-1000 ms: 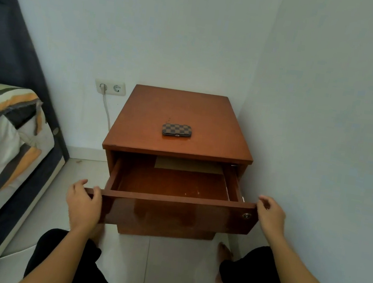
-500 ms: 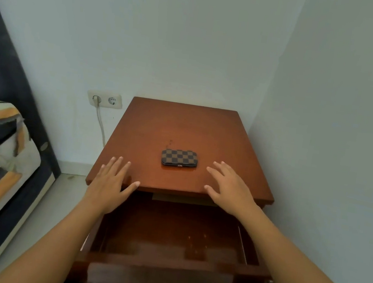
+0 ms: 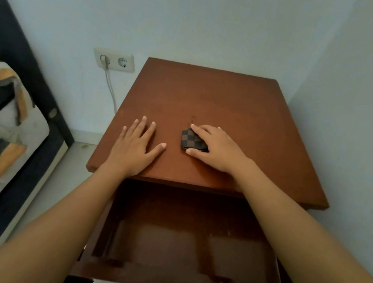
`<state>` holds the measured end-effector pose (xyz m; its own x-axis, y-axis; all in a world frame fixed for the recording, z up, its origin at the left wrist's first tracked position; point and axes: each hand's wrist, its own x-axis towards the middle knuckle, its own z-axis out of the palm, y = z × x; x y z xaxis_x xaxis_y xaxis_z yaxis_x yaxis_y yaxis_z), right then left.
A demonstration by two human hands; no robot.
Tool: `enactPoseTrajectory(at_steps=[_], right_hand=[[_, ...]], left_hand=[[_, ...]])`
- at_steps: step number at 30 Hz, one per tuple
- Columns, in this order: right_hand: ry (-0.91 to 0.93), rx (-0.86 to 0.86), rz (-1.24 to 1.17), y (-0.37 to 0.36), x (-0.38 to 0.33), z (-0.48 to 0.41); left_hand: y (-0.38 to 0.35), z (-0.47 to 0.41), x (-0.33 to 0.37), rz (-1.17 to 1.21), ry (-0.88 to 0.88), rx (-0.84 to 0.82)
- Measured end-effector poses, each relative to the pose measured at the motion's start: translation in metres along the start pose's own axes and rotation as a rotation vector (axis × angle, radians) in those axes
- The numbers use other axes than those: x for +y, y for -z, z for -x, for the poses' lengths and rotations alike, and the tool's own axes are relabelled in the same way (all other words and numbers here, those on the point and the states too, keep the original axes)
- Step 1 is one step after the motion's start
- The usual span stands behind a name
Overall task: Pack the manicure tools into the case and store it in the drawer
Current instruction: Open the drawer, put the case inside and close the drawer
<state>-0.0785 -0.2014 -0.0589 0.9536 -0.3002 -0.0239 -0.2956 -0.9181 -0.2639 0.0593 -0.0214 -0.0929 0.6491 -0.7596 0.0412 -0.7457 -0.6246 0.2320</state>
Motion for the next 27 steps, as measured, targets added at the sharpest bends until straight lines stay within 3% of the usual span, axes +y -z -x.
enactPoseTrajectory(at_steps=[6,12,18,22,27], right_hand=[[0.013,0.074,-0.039,-0.009,-0.019,0.043],[0.264,0.178,-0.036,-0.047,-0.046,0.121],[0.024,-0.26,-0.057,-0.087,-0.042,0.116],[-0.155,-0.459,-0.063,-0.102,-0.031,0.108],[-0.252,-0.44,-0.208,-0.101,-0.031,0.117]], left_hand=[[-0.001,0.009,0.004,-0.029,0.03,-0.03],[0.0,0.035,0.01,-0.021,0.022,-0.058],[-0.002,0.061,0.021,-0.004,0.042,-0.048],[-0.007,0.073,0.029,0.022,0.058,0.004],[-0.009,0.09,0.036,0.059,0.06,0.024]])
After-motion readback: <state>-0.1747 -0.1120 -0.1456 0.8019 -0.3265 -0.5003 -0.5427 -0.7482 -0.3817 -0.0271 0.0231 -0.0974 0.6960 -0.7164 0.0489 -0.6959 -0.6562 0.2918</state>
